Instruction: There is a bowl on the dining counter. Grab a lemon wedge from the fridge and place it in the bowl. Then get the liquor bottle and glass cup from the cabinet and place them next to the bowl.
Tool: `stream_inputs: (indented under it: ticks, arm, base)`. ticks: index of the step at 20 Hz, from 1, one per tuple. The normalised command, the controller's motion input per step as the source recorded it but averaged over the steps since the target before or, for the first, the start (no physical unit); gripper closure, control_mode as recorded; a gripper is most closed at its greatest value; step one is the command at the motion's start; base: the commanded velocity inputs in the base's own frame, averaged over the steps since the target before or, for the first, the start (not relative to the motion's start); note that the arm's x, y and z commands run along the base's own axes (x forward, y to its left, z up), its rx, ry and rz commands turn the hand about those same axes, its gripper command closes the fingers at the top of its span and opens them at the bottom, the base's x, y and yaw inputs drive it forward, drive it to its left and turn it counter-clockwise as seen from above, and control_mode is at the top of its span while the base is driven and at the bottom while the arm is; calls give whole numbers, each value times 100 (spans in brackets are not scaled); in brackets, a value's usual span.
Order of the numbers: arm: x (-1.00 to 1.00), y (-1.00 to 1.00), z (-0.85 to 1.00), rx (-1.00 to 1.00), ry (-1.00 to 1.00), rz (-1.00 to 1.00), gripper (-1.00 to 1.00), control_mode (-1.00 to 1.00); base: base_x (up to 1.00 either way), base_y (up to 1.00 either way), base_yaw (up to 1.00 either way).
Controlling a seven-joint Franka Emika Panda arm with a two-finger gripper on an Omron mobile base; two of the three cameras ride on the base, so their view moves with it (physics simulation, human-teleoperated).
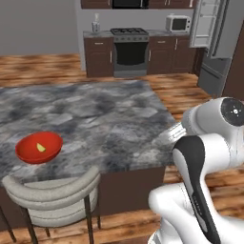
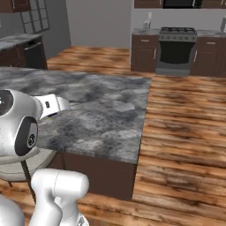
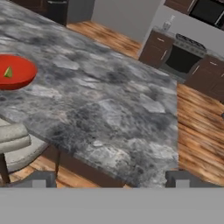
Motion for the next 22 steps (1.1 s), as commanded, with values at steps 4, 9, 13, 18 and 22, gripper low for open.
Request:
stream_inputs:
  ticks: [4,9,13,18,22]
  arm:
    - [0,0,0,0,0,0,-100,100]
    - [0,0,0,0,0,0,-100,100]
    - [0,0,0,0,0,0,-100,100]
    - [0,0,0,0,0,0,-100,100]
    - [0,0,0,0,0,0,-100,100]
  base:
    - [-22,-100,-17]
    - [-2,-100,-12]
    - [0,-100,-11]
    - [31,-100,-5]
    - [74,-100,-2]
